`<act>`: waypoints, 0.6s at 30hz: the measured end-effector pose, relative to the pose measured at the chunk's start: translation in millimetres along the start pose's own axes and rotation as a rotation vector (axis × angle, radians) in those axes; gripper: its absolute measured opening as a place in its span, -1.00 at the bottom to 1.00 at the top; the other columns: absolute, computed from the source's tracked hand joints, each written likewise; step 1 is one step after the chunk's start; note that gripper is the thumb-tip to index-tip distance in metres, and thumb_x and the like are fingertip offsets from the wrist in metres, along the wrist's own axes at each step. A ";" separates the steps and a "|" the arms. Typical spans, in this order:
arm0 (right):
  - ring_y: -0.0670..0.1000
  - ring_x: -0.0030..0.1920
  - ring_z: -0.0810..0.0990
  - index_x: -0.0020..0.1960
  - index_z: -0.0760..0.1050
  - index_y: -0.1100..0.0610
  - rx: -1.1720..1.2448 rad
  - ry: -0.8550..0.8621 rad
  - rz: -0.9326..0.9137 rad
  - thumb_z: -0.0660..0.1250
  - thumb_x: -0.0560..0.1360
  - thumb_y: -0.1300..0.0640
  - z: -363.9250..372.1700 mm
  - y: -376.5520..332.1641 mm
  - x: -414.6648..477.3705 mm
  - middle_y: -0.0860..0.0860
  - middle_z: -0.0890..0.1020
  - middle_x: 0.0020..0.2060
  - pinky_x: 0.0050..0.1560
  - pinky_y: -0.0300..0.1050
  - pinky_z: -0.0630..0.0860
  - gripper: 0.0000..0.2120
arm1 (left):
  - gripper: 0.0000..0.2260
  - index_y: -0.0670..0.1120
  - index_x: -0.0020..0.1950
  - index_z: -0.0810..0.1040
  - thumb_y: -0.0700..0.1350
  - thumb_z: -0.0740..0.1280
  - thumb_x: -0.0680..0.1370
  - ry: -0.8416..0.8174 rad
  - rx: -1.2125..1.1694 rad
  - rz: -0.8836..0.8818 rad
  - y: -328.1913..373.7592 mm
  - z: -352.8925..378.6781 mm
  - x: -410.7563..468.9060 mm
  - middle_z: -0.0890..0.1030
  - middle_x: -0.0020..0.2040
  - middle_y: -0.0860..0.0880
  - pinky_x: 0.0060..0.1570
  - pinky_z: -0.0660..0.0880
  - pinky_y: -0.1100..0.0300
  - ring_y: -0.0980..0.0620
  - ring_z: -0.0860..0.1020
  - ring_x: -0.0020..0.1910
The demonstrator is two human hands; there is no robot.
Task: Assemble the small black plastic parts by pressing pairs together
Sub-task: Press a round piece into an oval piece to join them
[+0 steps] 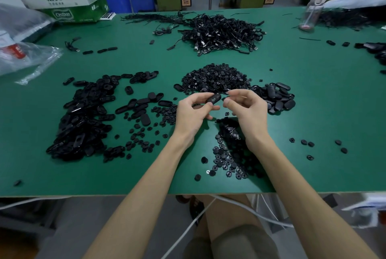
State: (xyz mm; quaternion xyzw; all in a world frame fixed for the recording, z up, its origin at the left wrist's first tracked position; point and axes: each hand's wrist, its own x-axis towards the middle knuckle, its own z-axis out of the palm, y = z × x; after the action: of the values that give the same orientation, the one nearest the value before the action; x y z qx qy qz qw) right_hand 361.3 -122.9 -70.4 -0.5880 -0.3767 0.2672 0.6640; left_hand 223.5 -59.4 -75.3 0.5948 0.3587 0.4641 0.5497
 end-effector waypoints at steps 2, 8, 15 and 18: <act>-0.08 -0.09 0.67 0.08 0.66 0.15 0.005 0.006 0.001 0.50 0.49 0.30 -0.5 0.4 0.6 0.03 0.72 -0.11 -0.06 -0.18 0.59 -0.82 | -0.79 -0.24 0.21 0.65 -0.37 0.37 0.60 0.001 0.001 -0.003 -0.7 0.0 0.4 0.73 0.08 -0.11 -0.27 0.57 0.26 -0.03 0.75 -0.05; -0.11 -0.18 0.59 0.04 0.70 0.05 -0.044 -0.067 -0.026 0.45 0.54 0.28 0.6 1.6 0.0 -0.06 0.67 -0.21 -0.09 -0.21 0.53 -0.84 | -0.72 -0.14 0.26 0.63 -0.38 0.37 0.59 -0.016 -0.032 0.023 -0.5 0.8 0.6 0.62 0.09 -0.21 -0.20 0.65 0.18 -0.07 0.75 -0.06; -0.10 -0.16 0.66 0.00 0.68 0.08 -0.070 -0.150 -0.044 0.43 0.56 0.29 3.5 -0.5 -2.7 -0.06 0.69 -0.22 -0.15 -0.24 0.55 -0.87 | -0.84 -0.16 0.16 0.61 -0.30 0.42 0.60 0.031 -0.105 0.010 -2.5 -0.6 0.6 0.62 0.08 -0.31 -0.08 0.70 0.00 -0.14 0.75 -0.06; -0.09 -0.14 0.67 0.05 0.66 0.14 -0.044 -0.136 -0.036 0.45 0.56 0.28 3.8 -1.5 -3.2 0.00 0.70 -0.17 -0.14 -0.24 0.56 -0.90 | -0.87 -0.20 0.11 0.58 -0.27 0.45 0.59 0.047 -0.125 -0.010 -4.2 0.0 0.4 0.71 -0.03 -0.22 -0.11 0.69 0.01 -0.18 0.74 -0.04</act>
State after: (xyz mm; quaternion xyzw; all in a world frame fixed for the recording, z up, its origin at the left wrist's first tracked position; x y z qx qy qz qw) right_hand 356.2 -123.5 -69.5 -0.5761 -0.4375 0.2862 0.6284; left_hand 224.0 -58.4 -79.4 0.5465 0.3448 0.4967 0.5795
